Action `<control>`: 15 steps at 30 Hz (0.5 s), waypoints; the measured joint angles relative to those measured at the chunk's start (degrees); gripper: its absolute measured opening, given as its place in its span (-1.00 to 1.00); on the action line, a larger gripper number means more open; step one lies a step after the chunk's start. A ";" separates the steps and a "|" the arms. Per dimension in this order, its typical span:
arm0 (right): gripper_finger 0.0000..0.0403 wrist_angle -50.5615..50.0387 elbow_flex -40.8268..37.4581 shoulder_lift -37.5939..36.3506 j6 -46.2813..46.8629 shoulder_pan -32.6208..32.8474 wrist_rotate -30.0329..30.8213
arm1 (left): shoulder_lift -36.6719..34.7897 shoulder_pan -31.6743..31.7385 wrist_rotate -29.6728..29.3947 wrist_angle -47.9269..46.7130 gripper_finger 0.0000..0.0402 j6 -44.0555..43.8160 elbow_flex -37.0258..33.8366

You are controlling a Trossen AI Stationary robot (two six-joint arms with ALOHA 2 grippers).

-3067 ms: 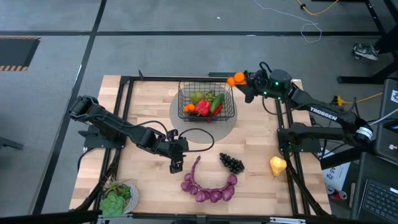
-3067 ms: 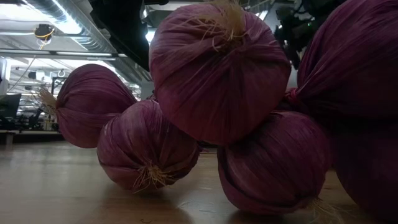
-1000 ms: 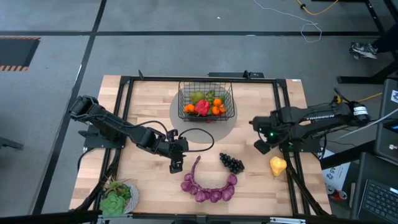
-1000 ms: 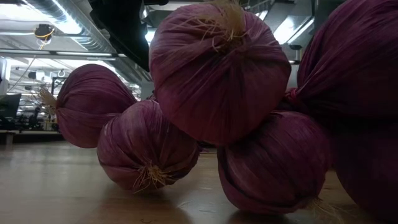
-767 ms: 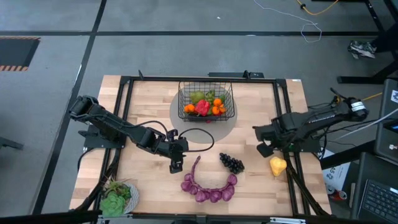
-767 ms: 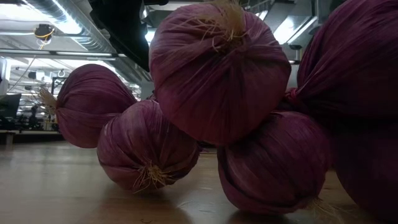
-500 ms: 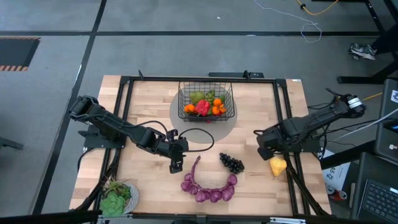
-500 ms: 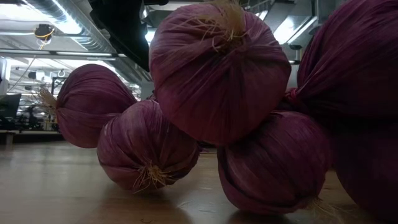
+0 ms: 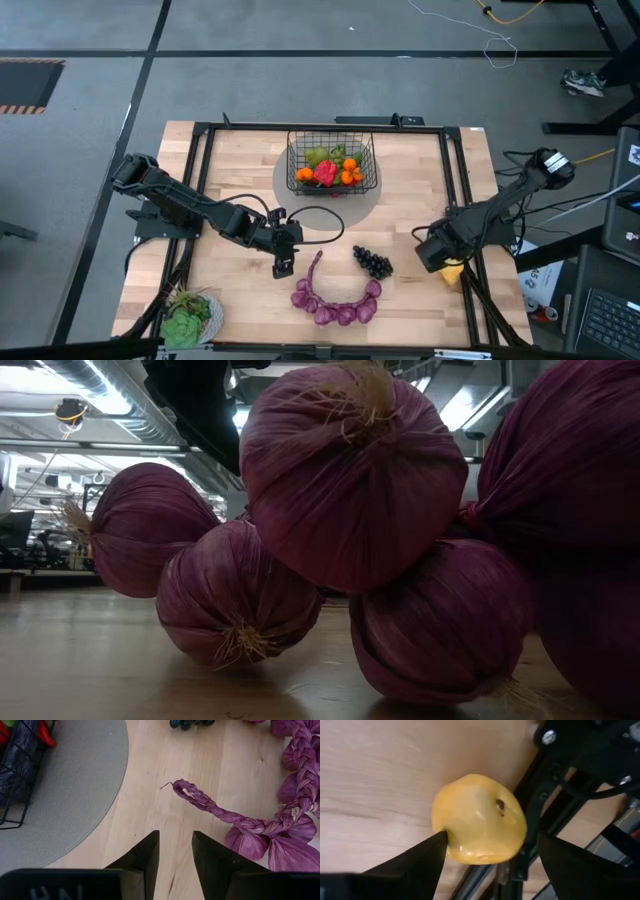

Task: Build produce basket
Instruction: Put the yellow pear into the black wire basket

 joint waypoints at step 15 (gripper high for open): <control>0.54 6.98 0.50 10.35 1.07 3.57 -3.05 | -0.01 0.02 0.00 -0.02 -0.45 0.39 0.00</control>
